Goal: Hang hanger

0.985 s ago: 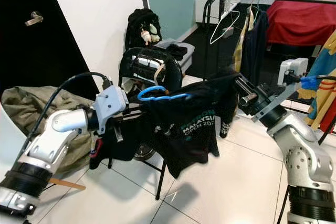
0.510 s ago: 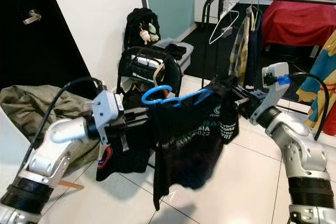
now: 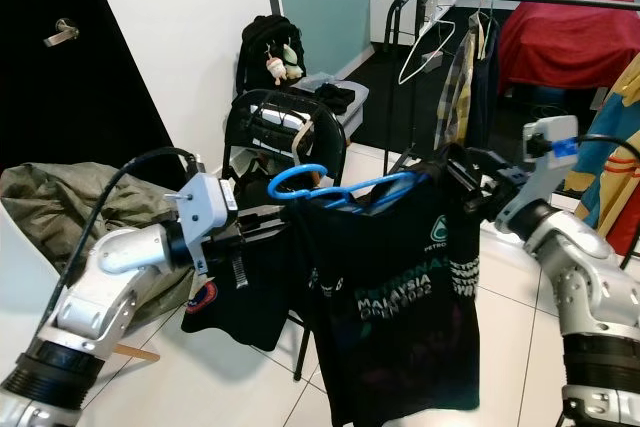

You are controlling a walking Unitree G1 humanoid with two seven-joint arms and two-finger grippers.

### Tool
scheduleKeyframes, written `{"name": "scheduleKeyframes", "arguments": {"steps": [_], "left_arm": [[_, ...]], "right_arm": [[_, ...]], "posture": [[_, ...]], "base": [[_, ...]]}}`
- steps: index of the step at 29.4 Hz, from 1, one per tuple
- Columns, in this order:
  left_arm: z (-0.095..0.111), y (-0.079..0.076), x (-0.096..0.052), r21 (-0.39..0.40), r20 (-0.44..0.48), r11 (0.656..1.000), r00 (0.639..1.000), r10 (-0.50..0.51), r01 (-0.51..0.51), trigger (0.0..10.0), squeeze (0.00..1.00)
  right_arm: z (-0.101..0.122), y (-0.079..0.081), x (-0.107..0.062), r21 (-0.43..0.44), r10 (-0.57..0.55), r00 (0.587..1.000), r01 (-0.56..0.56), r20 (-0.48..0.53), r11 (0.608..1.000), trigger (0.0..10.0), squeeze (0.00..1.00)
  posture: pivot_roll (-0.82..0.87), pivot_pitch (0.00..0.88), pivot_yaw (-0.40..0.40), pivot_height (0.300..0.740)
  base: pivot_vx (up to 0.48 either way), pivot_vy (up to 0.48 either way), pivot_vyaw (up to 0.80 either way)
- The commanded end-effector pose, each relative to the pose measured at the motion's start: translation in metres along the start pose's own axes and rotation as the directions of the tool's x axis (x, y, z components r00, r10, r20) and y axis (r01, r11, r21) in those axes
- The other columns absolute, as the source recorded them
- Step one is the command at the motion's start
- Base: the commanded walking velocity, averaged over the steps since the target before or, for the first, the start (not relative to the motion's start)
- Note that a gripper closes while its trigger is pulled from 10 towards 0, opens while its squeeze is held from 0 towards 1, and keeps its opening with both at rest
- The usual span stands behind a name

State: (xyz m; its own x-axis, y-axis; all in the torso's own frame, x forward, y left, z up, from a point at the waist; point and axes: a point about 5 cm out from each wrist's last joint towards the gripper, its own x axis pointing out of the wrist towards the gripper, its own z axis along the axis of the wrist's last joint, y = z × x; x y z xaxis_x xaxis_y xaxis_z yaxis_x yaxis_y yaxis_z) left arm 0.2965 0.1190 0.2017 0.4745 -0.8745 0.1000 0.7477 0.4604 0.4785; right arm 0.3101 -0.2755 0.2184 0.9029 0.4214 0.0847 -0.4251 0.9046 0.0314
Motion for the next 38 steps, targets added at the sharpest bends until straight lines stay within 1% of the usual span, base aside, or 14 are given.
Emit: {"name": "scheduleKeyframes", "arguments": {"steps": [1, 7, 8, 10, 11, 13, 18, 20, 21, 22, 24, 27, 32, 38], "left_arm": [[0.002, 0.005, -0.001, 0.012, 0.002, 0.998, 0.998, 0.055, -0.055, 10.0, 0.00], [0.002, 0.006, 0.000, 0.000, 0.009, 0.995, 0.995, 0.096, -0.096, 10.0, 0.00], [0.002, 0.007, 0.000, -0.003, 0.006, 0.992, 0.992, 0.129, -0.128, 10.0, 0.00], [0.002, 0.007, 0.000, -0.003, 0.006, 0.992, 0.992, 0.129, -0.128, 10.0, 0.00], [0.000, 0.008, 0.001, -0.007, 0.004, 0.987, 0.987, 0.161, -0.161, 10.0, 0.00], [0.000, 0.008, 0.001, -0.007, 0.004, 0.987, 0.987, 0.161, -0.161, 10.0, 0.00], [0.000, 0.008, 0.005, -0.015, 0.009, 0.978, 0.979, 0.206, -0.206, 10.0, 0.00], [0.002, 0.001, 0.014, -0.033, 0.032, 0.976, 0.976, 0.217, -0.216, 10.0, 0.00], [0.002, 0.001, 0.014, -0.033, 0.032, 0.976, 0.976, 0.217, -0.216, 10.0, 0.00], [0.003, -0.002, 0.018, -0.037, 0.040, 0.976, 0.975, 0.218, -0.217, 10.0, 0.00], [0.003, -0.002, 0.018, -0.037, 0.040, 0.976, 0.975, 0.218, -0.217, 10.0, 0.00], [0.005, -0.005, 0.023, -0.035, 0.055, 0.975, 0.973, 0.222, -0.220, 10.0, 0.00], [0.009, -0.007, 0.028, -0.032, 0.072, 0.974, 0.972, 0.226, -0.224, 10.0, 0.00], [0.011, -0.013, 0.032, -0.023, 0.083, 0.978, 0.975, 0.208, -0.207, 10.0, 0.00]], "right_arm": [[-0.012, 0.001, -0.005, -0.057, 0.030, 0.997, -0.035, -0.075, 0.998, 10.0, 1.00], [-0.008, -0.008, -0.015, -0.052, 0.008, 0.998, -0.011, -0.059, 0.999, 10.0, 1.00], [0.004, -0.012, -0.020, 0.016, 0.003, 0.998, -0.004, 0.056, 1.000, 10.0, 0.42], [0.004, -0.012, -0.020, 0.016, 0.003, 0.998, -0.004, 0.056, 1.000, 10.0, 0.42], [0.014, -0.011, -0.025, 0.079, 0.014, 0.985, -0.028, 0.170, 0.996, 10.0, 0.00], [0.014, -0.011, -0.025, 0.079, 0.014, 0.985, -0.028, 0.170, 0.996, 10.0, 0.00], [0.021, 0.001, -0.026, 0.164, 0.048, 0.945, -0.106, 0.325, 0.981, 10.0, 0.00], [0.002, 0.034, 0.000, 0.306, 0.074, 0.930, -0.193, 0.361, 0.932, 10.0, 0.00], [0.002, 0.034, 0.000, 0.306, 0.074, 0.930, -0.193, 0.361, 0.932, 10.0, 0.00], [-0.007, 0.050, 0.011, 0.344, 0.099, 0.931, -0.226, 0.351, 0.911, 10.0, 0.00], [-0.007, 0.050, 0.011, 0.344, 0.099, 0.931, -0.226, 0.351, 0.911, 10.0, 0.00], [-0.025, 0.077, 0.029, 0.384, 0.145, 0.943, -0.259, 0.301, 0.887, 10.0, 0.00], [-0.036, 0.084, 0.042, 0.427, 0.102, 0.963, -0.203, 0.248, 0.881, 10.0, 0.00], [-0.032, 0.075, 0.052, 0.451, -0.021, 0.972, -0.089, 0.233, 0.888, 10.0, 0.00]], "posture": [[-0.06, 0.000, 0.042, 0.740], [-0.06, 0.000, 0.040, 0.740], [-0.06, 0.000, 0.043, 0.740], [-0.06, 0.000, 0.043, 0.740], [-0.07, 0.000, 0.044, 0.740], [-0.07, 0.000, 0.044, 0.740], [-0.07, 0.000, 0.046, 0.740], [-0.07, 0.000, 0.046, 0.740], [-0.07, 0.000, 0.046, 0.740], [-0.07, 0.000, 0.045, 0.740], [-0.07, 0.000, 0.045, 0.740], [-0.07, 0.000, 0.040, 0.740], [-0.06, 0.000, 0.041, 0.740], [-0.07, 0.000, 0.040, 0.740]], "base": [[0.000, 0.000, 0.00], [0.000, 0.000, 0.00], [0.000, 0.000, 0.00], [0.000, 0.000, 0.00], [0.000, 0.000, 0.00], [0.000, 0.000, 0.00], [0.000, 0.000, 0.00], [0.000, 0.000, 0.00], [0.000, 0.000, 0.00], [0.000, 0.000, 0.00], [0.000, 0.000, 0.00], [0.000, 0.000, 0.00], [0.000, 0.000, 0.00], [0.000, 0.000, 0.00]]}}
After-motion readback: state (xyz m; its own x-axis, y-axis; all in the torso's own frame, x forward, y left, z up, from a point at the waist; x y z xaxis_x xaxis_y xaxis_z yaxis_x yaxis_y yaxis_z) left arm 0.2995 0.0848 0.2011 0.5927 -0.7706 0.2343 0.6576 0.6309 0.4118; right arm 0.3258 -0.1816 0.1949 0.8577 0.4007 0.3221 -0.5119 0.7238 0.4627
